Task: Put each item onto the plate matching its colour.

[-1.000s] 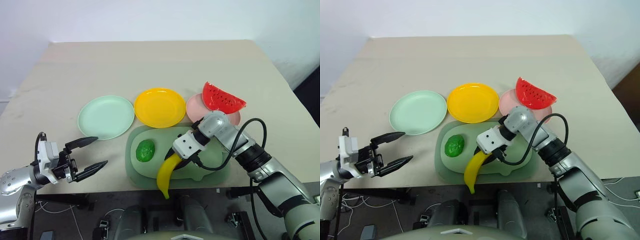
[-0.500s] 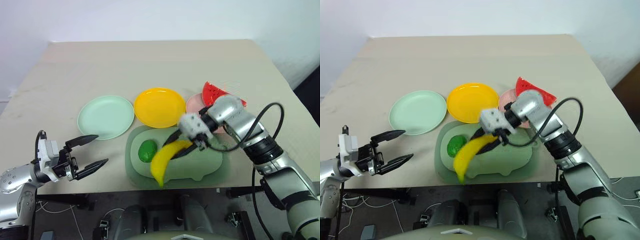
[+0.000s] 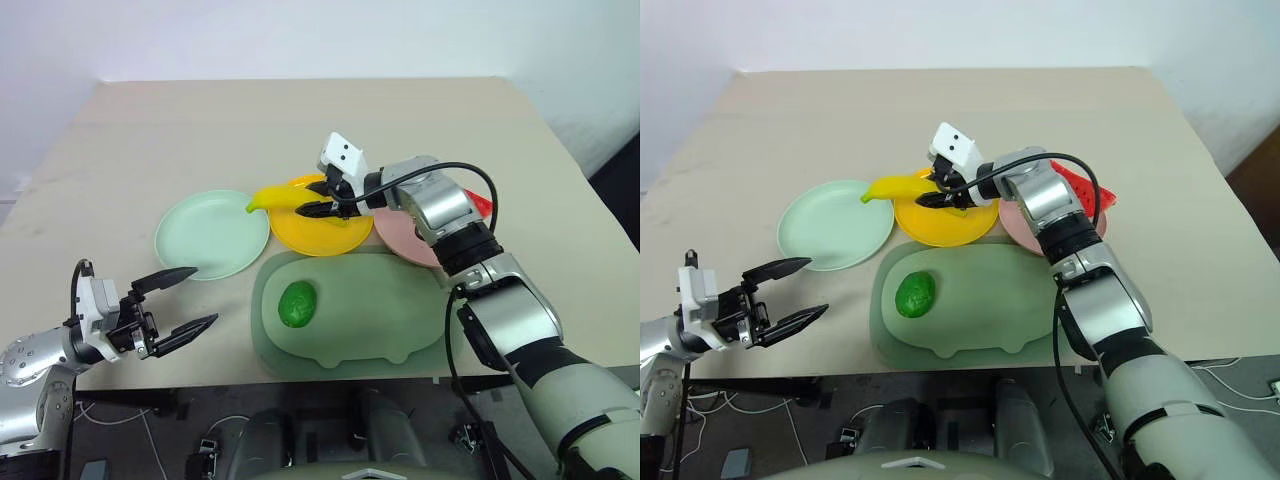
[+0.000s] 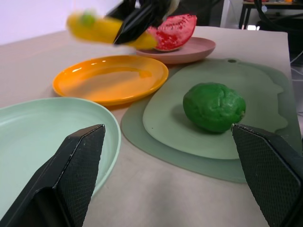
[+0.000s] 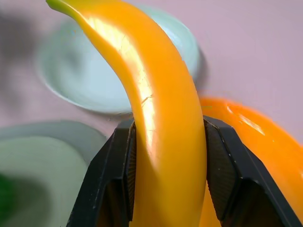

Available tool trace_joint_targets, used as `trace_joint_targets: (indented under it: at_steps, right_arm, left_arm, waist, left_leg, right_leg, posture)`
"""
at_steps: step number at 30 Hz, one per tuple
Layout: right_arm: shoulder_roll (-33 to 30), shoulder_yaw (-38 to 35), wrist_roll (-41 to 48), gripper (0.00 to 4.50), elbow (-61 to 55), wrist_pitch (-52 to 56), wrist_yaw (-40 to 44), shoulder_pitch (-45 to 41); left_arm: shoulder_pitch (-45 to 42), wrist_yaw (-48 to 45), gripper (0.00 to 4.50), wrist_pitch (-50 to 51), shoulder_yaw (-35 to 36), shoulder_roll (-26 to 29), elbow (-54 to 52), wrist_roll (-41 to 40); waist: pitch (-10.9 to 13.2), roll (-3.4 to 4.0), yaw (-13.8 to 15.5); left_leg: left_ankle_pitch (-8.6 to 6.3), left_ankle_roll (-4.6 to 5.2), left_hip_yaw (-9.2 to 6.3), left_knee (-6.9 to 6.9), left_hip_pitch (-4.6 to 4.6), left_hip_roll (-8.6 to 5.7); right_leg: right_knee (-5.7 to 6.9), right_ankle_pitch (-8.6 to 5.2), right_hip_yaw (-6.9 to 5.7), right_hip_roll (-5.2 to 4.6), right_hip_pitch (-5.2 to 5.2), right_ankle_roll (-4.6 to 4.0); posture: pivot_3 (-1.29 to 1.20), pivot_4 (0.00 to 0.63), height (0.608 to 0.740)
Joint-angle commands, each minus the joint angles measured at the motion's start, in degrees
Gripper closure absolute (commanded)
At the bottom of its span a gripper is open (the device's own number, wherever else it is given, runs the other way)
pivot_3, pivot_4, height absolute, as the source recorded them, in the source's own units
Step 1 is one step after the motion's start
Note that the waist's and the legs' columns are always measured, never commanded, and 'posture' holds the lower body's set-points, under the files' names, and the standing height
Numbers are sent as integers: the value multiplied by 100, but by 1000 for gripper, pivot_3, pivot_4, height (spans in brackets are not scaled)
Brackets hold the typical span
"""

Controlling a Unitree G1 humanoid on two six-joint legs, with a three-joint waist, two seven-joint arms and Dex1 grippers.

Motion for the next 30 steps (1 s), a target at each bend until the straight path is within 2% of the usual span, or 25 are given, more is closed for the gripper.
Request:
trace_joint_targets:
  at_steps: [1,6,7,13,15,21,26,30]
  right_arm:
    - [113,-65,-258,2887,339,-253,-311,-269]
    - [170,-46,-629,2887,986,-535,-566,-379]
    - [179,-66,-654,2139,1060,-544,-553,-398]
    - [113,-258,-648,82,1120,-495,-456,-470]
    - [-10,-398,-508,32,841,-340,-258,-449]
    - [-920,-916,404,32,-1414,374,987,361]
    - [-1775,-1384,1123,32,-2877,885,1517,1182]
    - [-2332,-1984,1735,32,-3439,975,1788,1761]
  left_arm:
    - [57,27,0,-56,66,11,-225,-48]
    - [88,50,0,-34,95,22,-258,-80]
    - [82,51,0,-39,96,24,-250,-77]
    - [57,56,0,-53,103,32,-236,-82]
    - [62,45,0,-58,114,38,-228,-89]
    - [78,-1,0,-9,146,91,-241,-115]
    - [80,-22,0,29,144,108,-266,-122]
    - [42,-15,0,51,103,96,-276,-110]
  waist:
    - [0,0,-7]
    - [0,0,-38]
    - [0,0,-44]
    - [0,0,-129]
    - [1,1,-132]
    - [2,4,-83]
    - [3,4,-54]
    - [3,5,2]
  left_leg:
    - [0,0,-1,-1,1,1]
    - [2,-3,-1,1,7,2]
    - [2,-3,-3,1,7,2]
    - [2,-3,-5,0,4,4]
    - [2,-3,-5,0,4,5]
    - [0,0,-14,-1,2,7]
    - [-8,14,-19,2,6,4]
    - [-14,26,-15,2,8,4]
  right_leg:
    - [0,0,0,1,0,0]
    - [1,0,1,1,0,0]
    - [2,0,1,1,1,0]
    - [1,0,1,1,1,1]
    - [1,1,1,1,1,1]
    - [-4,1,-4,-1,2,2]
    - [-10,1,-8,-6,12,2]
    - [-8,1,-7,-1,9,2]
  posture:
    - [0,150,736]
    - [0,150,736]
    - [0,150,736]
    - [0,150,736]
    - [0,150,736]
    - [0,150,736]
    - [0,150,736]
    - [0,150,736]
